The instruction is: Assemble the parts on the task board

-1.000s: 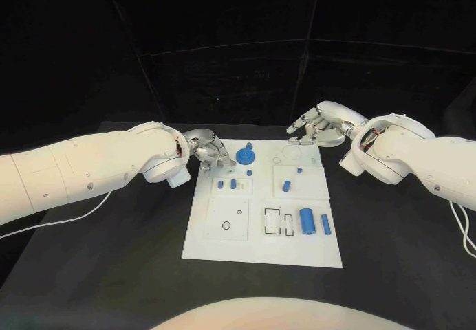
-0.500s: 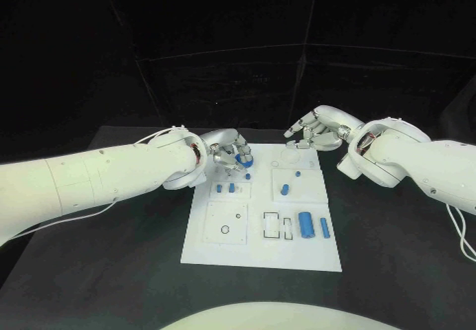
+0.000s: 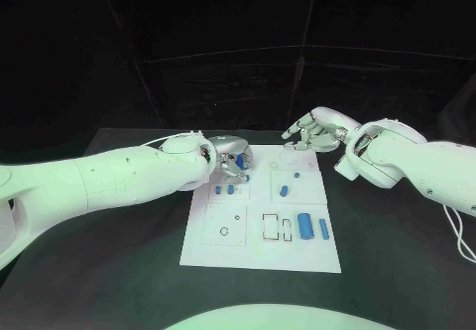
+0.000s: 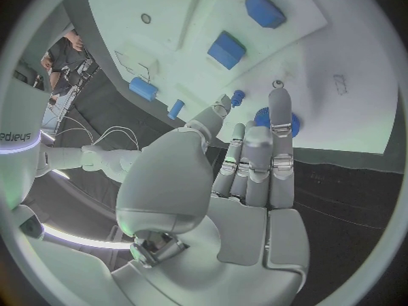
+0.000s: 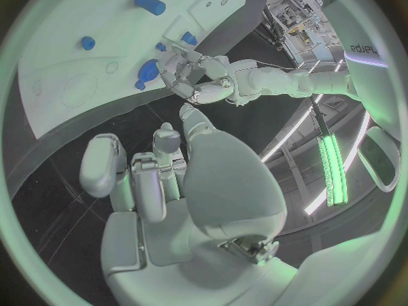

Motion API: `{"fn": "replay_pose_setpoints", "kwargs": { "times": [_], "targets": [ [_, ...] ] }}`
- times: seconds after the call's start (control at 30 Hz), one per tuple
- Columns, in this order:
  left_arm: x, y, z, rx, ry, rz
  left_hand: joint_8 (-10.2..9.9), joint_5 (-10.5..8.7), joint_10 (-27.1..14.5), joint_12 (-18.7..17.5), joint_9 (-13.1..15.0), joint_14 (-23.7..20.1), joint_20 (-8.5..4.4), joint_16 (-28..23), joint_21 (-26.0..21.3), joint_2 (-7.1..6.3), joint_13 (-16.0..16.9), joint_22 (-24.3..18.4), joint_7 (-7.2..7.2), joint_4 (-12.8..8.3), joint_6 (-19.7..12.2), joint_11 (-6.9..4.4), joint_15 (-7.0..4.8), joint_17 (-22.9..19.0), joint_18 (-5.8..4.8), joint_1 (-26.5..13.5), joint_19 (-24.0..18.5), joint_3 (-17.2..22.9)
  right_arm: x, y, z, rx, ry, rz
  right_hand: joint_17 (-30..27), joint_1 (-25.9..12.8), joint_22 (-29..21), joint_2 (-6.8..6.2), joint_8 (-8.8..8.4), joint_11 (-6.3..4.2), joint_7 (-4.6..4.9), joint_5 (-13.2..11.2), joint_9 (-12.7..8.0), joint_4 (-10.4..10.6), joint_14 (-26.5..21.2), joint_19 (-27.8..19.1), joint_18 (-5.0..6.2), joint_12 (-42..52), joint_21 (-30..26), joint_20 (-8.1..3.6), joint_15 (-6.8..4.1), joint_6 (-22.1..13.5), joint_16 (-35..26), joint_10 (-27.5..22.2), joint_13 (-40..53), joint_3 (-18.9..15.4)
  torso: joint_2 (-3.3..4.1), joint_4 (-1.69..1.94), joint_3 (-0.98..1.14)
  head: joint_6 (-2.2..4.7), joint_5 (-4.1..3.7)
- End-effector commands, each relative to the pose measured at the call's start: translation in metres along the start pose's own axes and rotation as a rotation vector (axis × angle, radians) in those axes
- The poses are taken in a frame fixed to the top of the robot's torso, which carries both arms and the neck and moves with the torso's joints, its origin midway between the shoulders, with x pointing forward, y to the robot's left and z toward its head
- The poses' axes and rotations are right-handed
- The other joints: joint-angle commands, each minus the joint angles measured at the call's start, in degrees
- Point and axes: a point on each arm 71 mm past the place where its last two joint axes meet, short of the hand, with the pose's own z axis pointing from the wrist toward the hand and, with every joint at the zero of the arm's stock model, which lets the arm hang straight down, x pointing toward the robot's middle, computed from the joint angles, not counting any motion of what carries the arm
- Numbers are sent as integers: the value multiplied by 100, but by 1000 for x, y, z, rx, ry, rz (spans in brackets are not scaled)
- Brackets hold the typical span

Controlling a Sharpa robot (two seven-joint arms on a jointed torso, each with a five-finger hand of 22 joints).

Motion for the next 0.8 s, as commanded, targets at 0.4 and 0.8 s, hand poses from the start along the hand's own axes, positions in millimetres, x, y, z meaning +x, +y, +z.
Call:
{"fn": "replay_pose_setpoints", "kwargs": {
  "times": [0.4,0.8],
  "targets": [
    [7,-4,8,9,60,59,-184,-13,423,-168,-215,405,-69,919,1224,120,-319,1234,-84,12,411,-69,-67,706,-136,105,588,69,0,3,2,-17,-5,2,1509,-1,-9,49,13,-13,22,15,-10,36,597,-41,108,-36,-32,13,13,-32,16,-41,-4,12,-4,7,4,-21,-15],
    [13,-6,10,7,96,56,-298,-14,730,-350,-330,452,-91,1124,1590,148,-549,1627,-116,-25,642,-100,-86,803,-195,108,683,218,1,3,2,-18,-2,3,1509,2,-4,51,14,-13,22,18,-10,36,597,-38,107,-34,-30,13,13,-31,16,-40,-2,14,-1,9,2,-40,-20]
  ]
}}
